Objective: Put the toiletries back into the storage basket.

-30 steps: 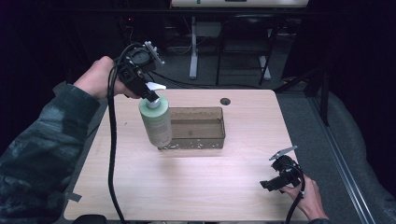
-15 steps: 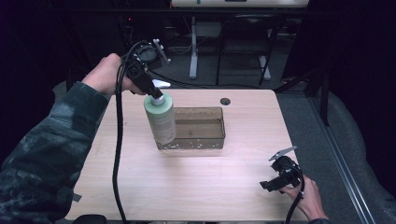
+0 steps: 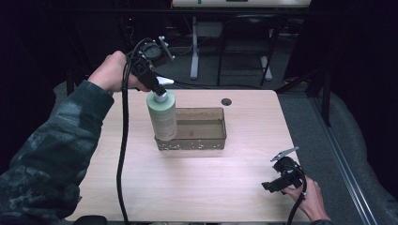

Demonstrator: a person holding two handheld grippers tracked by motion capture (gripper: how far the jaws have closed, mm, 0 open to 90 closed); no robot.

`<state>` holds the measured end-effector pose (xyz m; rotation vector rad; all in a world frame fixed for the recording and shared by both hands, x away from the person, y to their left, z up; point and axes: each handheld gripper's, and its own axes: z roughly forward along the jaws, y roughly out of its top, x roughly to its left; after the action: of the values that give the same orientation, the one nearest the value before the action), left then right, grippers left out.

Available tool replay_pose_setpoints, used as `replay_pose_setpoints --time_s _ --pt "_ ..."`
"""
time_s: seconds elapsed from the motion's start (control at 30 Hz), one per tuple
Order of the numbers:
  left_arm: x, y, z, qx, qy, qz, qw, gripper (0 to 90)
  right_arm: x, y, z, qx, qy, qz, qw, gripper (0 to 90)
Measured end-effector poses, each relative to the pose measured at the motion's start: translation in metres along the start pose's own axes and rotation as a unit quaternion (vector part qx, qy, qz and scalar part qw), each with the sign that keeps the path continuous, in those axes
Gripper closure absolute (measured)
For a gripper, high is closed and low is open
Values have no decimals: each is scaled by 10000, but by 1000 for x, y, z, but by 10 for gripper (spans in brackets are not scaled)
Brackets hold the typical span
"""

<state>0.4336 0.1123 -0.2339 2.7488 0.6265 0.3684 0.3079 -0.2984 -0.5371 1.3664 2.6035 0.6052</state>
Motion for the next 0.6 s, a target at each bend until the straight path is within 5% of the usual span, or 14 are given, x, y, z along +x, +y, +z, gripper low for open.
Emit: replay_pose_setpoints --time_s 0.6 --pt "14 11 7 21 127 -176 9998 621 1 0 -1 -19 -13 -21 10000 50"
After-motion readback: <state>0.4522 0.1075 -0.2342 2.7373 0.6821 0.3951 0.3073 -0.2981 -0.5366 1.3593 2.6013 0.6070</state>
